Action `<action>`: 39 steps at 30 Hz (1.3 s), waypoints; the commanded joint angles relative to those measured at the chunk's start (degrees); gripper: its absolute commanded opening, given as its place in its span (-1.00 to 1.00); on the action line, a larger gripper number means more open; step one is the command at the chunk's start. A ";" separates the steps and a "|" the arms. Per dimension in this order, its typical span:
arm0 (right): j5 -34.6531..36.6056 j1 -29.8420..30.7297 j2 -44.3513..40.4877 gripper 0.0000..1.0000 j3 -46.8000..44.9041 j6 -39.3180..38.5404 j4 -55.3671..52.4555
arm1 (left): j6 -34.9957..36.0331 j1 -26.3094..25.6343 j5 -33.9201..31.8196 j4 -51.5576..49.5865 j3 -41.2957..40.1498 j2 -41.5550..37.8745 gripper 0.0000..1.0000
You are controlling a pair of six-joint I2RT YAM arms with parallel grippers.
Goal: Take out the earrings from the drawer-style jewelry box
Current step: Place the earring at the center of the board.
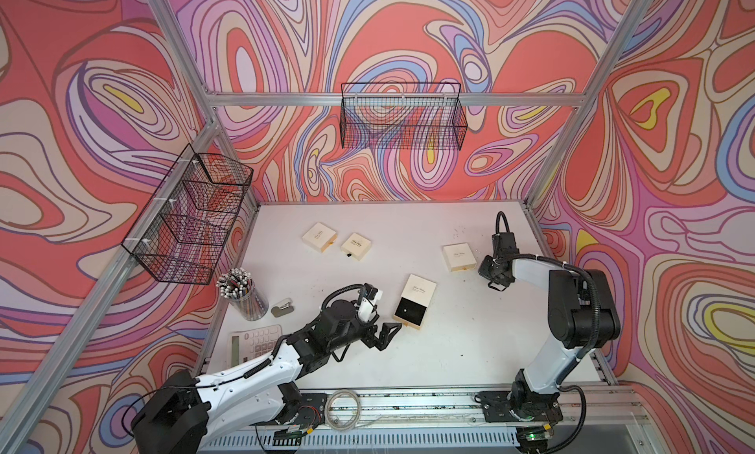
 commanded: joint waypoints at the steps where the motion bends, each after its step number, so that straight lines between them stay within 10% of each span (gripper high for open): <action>1: -0.14 -0.26 1.59 -0.72 0.11 -0.25 -1.33 | 0.26 -0.01 0.37 1.67 1.12 0.27 1.00; 14: -2.06 -0.35 -0.41 -0.50 0.20 -0.40 -2.18 | 0.26 -0.05 0.55 1.59 1.19 0.27 1.00; 25: -3.84 -0.38 -5.45 0.33 -0.82 -0.51 -3.39 | -0.71 -0.04 0.28 1.89 0.77 -1.05 1.00; 39: -10.99 2.83 -21.61 0.32 -3.29 -2.63 -7.79 | -11.72 0.02 -0.65 -5.15 3.63 -5.41 1.00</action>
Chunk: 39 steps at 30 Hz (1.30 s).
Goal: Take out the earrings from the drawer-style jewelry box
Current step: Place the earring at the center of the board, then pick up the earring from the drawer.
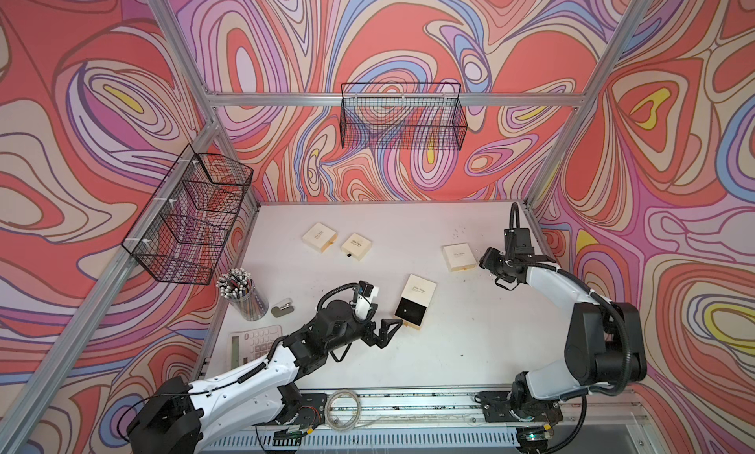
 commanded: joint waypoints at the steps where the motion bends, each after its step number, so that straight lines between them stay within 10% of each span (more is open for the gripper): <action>1: -2.45 3.75 -5.49 0.30 -1.34 -0.54 -3.08 | -4.94 0.00 -0.98 -5.75 3.52 -2.58 1.00; 18: 6.59 44.17 -4.71 -0.30 -3.61 11.43 -1.25 | -25.42 11.99 14.39 -12.14 -2.73 -9.99 1.00; 39: 9.13 50.09 10.16 -0.51 1.89 12.40 1.20 | -30.34 16.10 20.04 -1.73 -7.41 -6.64 1.00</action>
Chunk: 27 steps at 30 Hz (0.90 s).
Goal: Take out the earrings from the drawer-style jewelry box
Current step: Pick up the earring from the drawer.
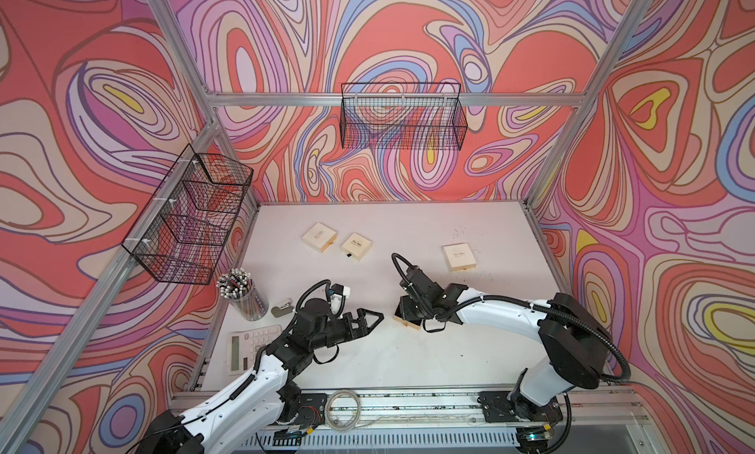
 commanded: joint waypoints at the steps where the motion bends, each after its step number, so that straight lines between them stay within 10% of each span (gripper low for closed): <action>1: 1.96 0.48 1.45 -0.51 1.29 0.88 -0.16 | -0.83 0.32 0.79 2.54 -0.76 0.04 1.00; 27: 7.71 2.60 5.94 -0.63 2.55 1.74 -3.68 | -1.18 0.32 0.30 5.01 -0.87 2.27 1.00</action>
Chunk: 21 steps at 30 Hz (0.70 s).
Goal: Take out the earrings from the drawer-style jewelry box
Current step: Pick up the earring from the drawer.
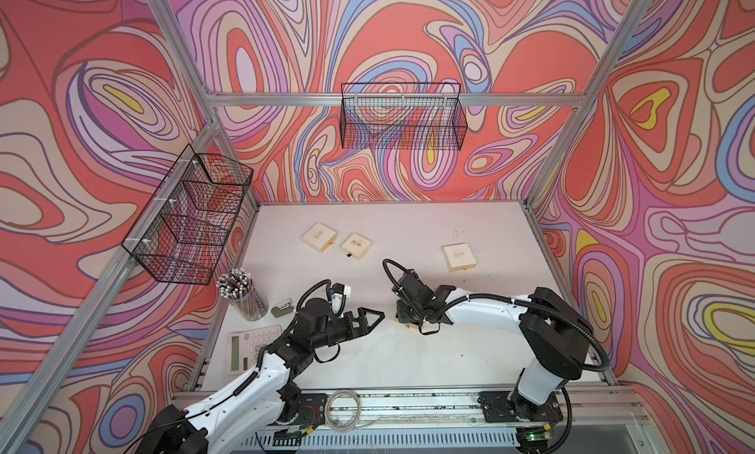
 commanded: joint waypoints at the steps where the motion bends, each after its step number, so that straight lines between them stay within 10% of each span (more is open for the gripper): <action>1: 2.58 0.79 1.02 -0.63 0.70 1.14 -1.85 | -0.70 0.30 -0.03 1.77 -0.38 0.40 1.00; 21: 6.26 2.66 -0.99 -0.83 0.87 1.83 -2.78 | -0.94 0.30 -0.29 3.21 0.41 2.32 1.00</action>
